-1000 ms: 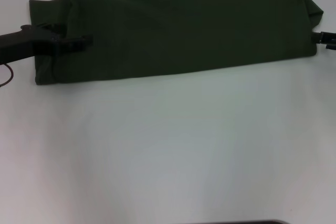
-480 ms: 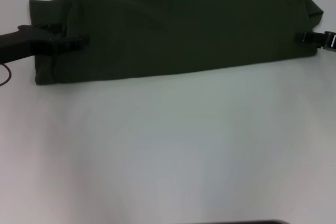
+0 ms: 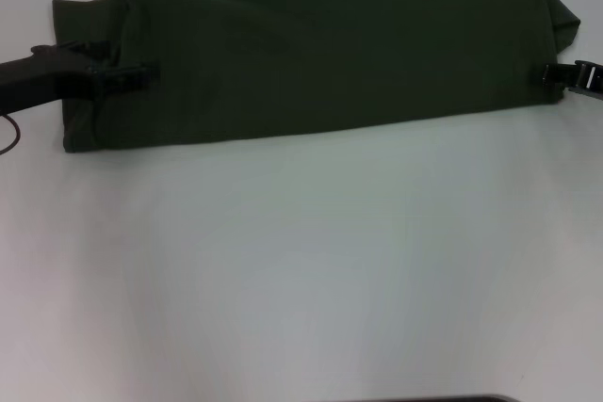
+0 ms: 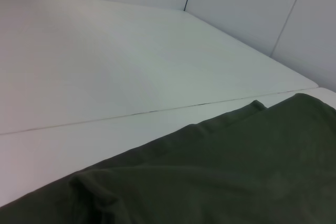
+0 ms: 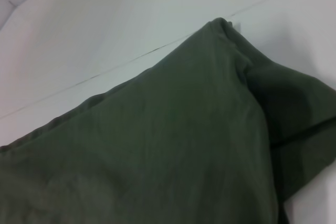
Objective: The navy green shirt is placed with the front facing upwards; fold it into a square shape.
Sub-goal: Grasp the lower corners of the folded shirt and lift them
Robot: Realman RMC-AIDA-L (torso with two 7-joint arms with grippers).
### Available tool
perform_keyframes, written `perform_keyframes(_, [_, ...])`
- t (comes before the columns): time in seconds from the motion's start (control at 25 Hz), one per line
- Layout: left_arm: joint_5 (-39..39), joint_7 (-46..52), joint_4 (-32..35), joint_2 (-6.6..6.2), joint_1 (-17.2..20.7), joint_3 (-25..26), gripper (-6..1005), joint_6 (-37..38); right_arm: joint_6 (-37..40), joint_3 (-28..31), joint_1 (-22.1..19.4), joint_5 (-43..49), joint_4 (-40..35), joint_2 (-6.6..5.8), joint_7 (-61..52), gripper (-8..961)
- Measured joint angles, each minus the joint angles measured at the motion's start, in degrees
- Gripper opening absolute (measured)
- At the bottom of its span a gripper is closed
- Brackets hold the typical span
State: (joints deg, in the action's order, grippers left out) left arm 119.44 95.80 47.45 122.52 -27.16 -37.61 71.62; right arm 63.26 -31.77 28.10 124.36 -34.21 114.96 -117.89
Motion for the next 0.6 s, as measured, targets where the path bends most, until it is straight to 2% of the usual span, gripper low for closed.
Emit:
perform_keyframes(0.16, [0.0,0.0,0.0,-0.03,0.0,0.0,920,-0.1,-0.4,0.0,0.0,0.0,0.3,-0.08,-0.3,530])
perform_keyframes(0.36, [0.0,0.0,0.0,-0.15,0.1,0.0,920,-0.1,-0.5,0.1,0.0,0.0,0.3,-0.28,-0.7,293])
perform_keyframes(0.48, [0.0,0.0,0.0,-0.17,0.1,0.0,920,-0.1,-0.1,0.2,-0.2,0.0,0.3,-0.41,-0.9,56])
perform_keyframes(0.6, [0.1,0.0,0.0,-0.22,0.1,0.0,920,0.0,0.0,0.4,-0.4,0.0,0.3,-0.5,-1.0,45])
